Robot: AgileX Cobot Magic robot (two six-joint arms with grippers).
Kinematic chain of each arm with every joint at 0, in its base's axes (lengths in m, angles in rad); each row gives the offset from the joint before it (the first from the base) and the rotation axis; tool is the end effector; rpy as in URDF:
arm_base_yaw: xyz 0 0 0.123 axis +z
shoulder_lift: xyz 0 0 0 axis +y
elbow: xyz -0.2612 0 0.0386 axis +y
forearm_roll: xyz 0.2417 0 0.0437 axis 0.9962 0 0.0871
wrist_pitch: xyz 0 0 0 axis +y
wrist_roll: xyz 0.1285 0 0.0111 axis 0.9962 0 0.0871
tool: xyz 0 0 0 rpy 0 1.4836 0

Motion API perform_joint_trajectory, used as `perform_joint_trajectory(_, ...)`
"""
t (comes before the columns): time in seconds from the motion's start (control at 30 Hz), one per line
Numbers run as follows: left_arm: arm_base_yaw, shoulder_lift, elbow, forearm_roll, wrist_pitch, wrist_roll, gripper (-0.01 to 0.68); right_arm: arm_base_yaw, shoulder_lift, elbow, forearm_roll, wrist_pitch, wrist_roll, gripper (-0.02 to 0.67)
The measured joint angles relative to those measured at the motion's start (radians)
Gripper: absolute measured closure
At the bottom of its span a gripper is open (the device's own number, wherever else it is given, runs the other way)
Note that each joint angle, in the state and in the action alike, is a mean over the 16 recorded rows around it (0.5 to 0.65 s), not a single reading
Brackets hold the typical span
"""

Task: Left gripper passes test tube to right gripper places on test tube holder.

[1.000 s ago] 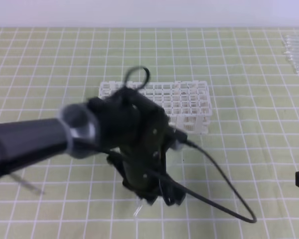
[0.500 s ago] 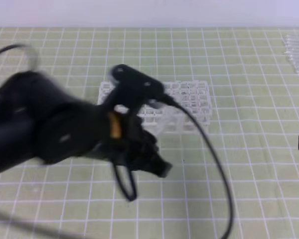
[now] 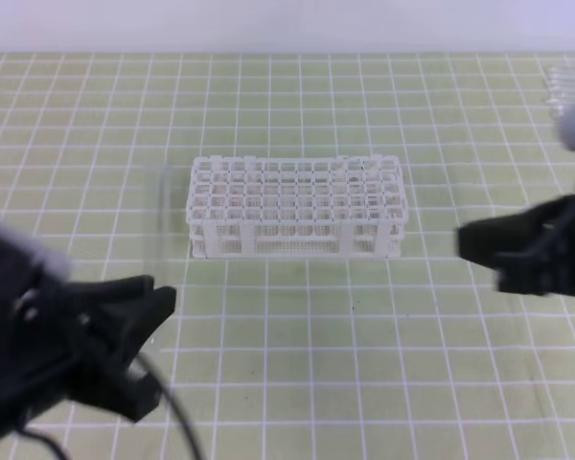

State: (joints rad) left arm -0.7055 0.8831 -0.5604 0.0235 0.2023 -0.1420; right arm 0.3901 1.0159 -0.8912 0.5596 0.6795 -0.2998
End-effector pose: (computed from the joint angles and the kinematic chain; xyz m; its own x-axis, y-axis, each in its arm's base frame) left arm 0.1708 -0.1447 0.2593 -0.3970 0.1822 -0.8995 0.6023 0.7913 -0.1055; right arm 0.2038 0.1304 0.3062 -0.6370 -0.1060 -0.7635 -0.5150 0.7956 0.3192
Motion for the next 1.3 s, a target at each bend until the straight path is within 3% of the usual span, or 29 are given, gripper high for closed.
perform_joint_trajectory(0.37, 0.013, -0.134, 0.213, -0.029, -0.277, -0.068, 0.586, 0.301, 0.087, -0.053, -0.101, -0.345, -0.038, 0.665)
perform_joint_trajectory(0.73, 0.013, -0.132, 0.227, -0.027, -0.337, -0.078, 0.593, 0.541, -0.008, 0.206, -0.144, -0.931, -0.169, 0.665)
perform_joint_trajectory(1.0, 0.014, -0.111, 0.227, -0.002, -0.366, -0.065, 0.618, 0.623, -0.046, 0.356, -0.238, -1.123, -0.096, 0.664)
perform_joint_trajectory(1.3, 0.015, -0.041, 0.227, 0.061, -0.481, -0.059, 0.65, 0.648, 0.012, 0.315, -0.394, -1.12, 0.052, 0.589)
